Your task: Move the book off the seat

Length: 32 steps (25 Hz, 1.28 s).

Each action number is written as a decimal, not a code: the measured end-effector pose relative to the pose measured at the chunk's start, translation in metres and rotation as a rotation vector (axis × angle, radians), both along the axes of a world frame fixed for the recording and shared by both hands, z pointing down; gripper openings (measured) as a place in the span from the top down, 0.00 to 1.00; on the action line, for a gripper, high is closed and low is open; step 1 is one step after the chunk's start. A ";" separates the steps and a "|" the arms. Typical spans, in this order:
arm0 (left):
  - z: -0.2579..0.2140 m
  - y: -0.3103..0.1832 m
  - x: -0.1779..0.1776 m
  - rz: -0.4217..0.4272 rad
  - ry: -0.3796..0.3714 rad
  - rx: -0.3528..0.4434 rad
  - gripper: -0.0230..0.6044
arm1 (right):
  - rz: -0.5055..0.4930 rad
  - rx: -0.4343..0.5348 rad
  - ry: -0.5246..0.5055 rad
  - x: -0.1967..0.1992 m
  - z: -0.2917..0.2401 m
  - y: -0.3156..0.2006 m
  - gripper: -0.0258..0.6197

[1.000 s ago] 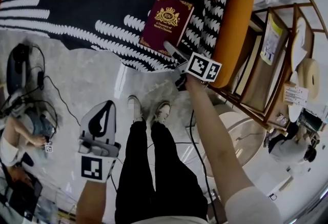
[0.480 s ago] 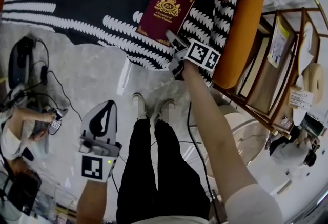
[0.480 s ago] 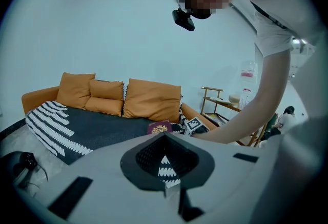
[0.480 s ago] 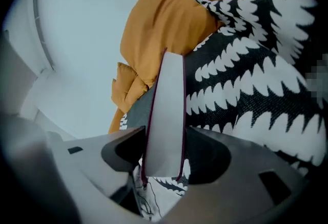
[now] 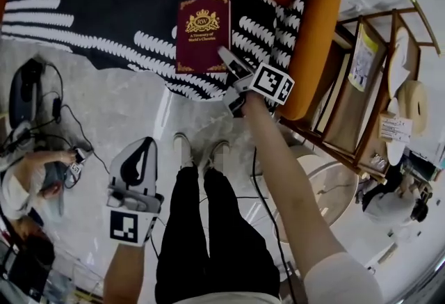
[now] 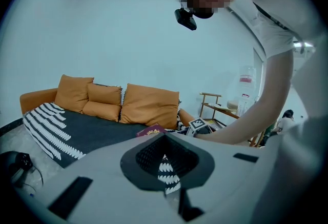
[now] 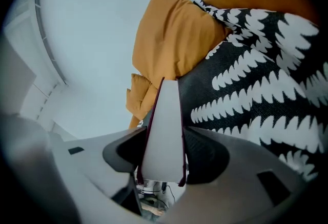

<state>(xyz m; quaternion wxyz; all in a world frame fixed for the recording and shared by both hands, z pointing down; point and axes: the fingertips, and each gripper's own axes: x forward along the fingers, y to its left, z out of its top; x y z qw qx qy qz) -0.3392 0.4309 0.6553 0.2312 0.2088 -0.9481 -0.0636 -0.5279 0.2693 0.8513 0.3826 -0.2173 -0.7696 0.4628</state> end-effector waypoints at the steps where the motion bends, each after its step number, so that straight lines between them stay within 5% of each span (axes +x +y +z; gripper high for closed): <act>1: -0.003 -0.003 0.000 0.005 -0.005 0.003 0.94 | 0.016 -0.024 0.000 0.000 -0.006 -0.001 0.59; 21: -0.089 -0.019 0.008 0.092 -0.113 0.035 0.94 | 0.158 -0.189 -0.178 0.041 -0.198 -0.040 0.59; 32: -0.181 -0.077 0.018 0.325 -0.205 0.054 0.94 | 0.383 -0.170 -0.304 0.140 -0.346 -0.153 0.59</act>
